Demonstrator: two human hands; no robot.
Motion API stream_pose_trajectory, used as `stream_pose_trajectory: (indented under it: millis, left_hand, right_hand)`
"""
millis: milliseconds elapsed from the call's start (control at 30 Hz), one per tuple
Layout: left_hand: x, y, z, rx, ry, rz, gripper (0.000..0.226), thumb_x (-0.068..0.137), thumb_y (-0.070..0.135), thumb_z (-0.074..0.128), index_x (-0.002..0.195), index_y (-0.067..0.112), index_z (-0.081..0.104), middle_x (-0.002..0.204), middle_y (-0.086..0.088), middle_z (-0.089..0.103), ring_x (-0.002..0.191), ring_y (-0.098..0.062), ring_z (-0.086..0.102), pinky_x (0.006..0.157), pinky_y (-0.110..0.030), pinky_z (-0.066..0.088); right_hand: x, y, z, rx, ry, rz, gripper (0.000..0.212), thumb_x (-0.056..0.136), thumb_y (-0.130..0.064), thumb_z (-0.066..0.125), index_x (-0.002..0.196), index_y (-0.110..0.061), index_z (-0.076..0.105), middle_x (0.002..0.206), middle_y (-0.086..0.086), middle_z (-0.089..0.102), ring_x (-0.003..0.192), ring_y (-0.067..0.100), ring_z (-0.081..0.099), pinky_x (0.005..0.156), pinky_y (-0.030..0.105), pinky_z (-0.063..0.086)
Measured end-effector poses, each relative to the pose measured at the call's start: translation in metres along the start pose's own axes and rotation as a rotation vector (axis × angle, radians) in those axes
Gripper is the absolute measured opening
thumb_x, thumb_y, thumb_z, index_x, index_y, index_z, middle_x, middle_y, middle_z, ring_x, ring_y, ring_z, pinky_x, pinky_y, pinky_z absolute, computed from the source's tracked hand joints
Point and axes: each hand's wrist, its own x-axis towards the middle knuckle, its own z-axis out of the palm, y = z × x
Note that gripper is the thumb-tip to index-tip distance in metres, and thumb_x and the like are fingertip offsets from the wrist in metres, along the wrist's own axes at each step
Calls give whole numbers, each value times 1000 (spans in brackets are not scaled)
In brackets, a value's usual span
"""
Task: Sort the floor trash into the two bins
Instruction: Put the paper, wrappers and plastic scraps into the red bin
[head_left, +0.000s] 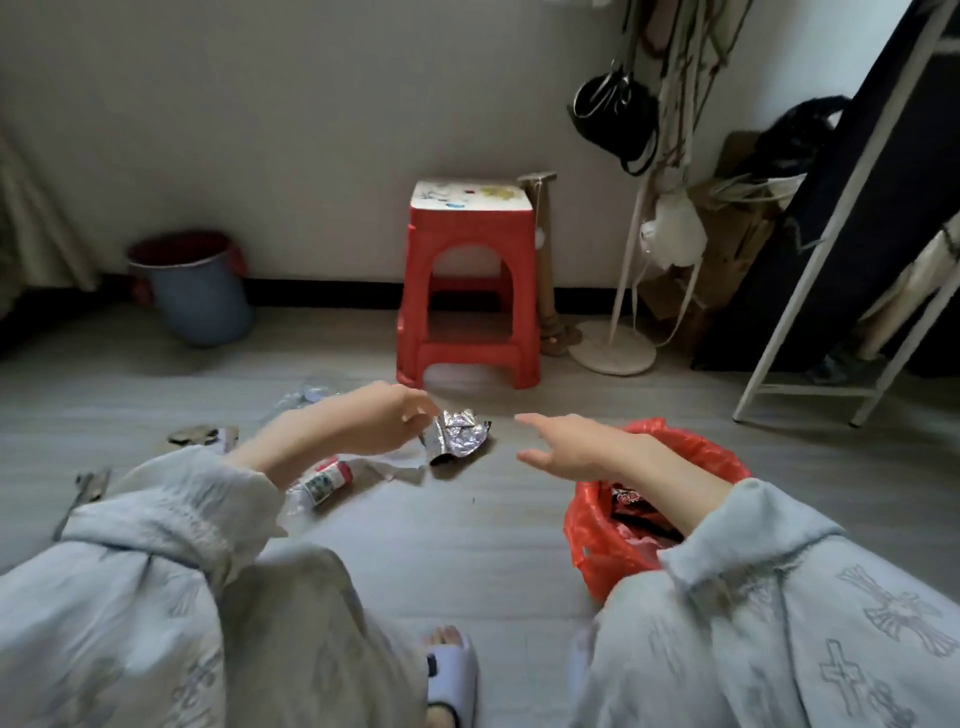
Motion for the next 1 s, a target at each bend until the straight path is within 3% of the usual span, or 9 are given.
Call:
stream_pose_trajectory:
  millis: [200,333,433,567,767,933,1000]
  left_hand:
    - [-31,-65,-4,-57,-20,-183,30,97,21,42,121,16,59,122,-3,62,105,-21,60,91,-27,44]
    - [-8,-113,41,-229,15,-270,32,98,20,41,125,14,56,125,0,60,109,-18,58,96,-30,44]
    - [13,-142,106,-288,-5,-289,30,96,17,42,122,15,57,122,-5,60,112,-22,55,94,-30,42]
    - [45,-177,189,-358,-101,-298,34,97,24,40,129,21,49,132,0,48,123,-15,44,104,-24,31]
    - [91,-221,259,-436,-114,-332,35,97,26,35,130,21,47,133,2,46,125,-14,41,103,-18,24]
    - [96,-233,286,-489,-39,-348,69,77,49,11,128,23,49,131,7,46,124,-9,40,98,-8,19]
    - [96,-234,293,-495,-33,-360,74,73,52,7,128,25,48,134,8,43,126,-7,38,96,-6,17]
  right_hand:
    - [49,-46,-2,-66,17,-94,51,95,-41,40,142,-22,29,136,13,50,122,33,47,99,40,41]
    - [118,-53,16,-81,6,-123,49,96,-37,40,141,-20,30,135,12,52,122,32,48,95,39,43]
    - [176,-42,45,-40,-36,-31,53,96,-40,40,143,-21,26,136,13,50,124,33,46,95,40,41]
    - [270,-25,91,89,-42,148,53,95,-41,39,140,-16,26,139,17,45,125,37,44,97,44,41]
    - [387,-16,164,143,-38,299,46,95,-34,42,129,-3,41,136,17,46,125,34,44,95,41,40]
    - [438,-12,200,213,56,335,58,89,-40,53,131,-2,39,136,16,43,126,34,42,97,44,39]
    - [447,-8,208,174,60,335,46,90,-31,54,125,-2,48,132,16,49,122,34,46,95,43,41]
